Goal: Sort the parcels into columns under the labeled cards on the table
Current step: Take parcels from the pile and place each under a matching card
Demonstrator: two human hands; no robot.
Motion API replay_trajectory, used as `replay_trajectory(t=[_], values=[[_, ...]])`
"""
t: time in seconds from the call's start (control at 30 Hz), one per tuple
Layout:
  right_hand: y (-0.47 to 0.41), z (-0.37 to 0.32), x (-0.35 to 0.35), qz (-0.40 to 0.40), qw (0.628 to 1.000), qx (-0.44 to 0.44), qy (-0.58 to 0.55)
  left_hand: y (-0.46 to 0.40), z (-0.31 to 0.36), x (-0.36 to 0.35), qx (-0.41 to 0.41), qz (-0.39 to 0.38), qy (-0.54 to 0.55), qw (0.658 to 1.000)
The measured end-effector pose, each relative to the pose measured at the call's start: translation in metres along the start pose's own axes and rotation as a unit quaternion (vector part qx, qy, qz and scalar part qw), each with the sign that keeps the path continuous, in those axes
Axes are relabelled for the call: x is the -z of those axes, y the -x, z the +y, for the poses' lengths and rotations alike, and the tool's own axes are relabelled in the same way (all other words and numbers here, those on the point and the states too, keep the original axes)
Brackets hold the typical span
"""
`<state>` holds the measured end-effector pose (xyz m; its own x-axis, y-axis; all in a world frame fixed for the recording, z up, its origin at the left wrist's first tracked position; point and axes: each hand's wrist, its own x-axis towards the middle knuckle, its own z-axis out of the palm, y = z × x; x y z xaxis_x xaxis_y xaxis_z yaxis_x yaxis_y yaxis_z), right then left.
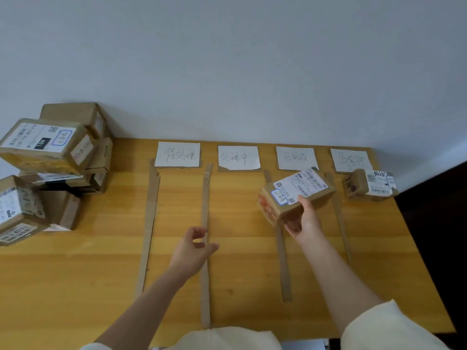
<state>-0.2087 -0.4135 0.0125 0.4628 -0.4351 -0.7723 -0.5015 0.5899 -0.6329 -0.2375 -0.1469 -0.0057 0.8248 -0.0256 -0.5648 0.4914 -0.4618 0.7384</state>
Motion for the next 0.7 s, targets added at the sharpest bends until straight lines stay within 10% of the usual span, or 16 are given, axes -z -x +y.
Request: replay_trajectory(t=[0.7], values=[[-0.076, -0.045, -0.006, 0.015, 0.996, -0.046, -0.075, -0.007, 0.005, -0.028, 0.050, 0.051, 0.003, 0.997]])
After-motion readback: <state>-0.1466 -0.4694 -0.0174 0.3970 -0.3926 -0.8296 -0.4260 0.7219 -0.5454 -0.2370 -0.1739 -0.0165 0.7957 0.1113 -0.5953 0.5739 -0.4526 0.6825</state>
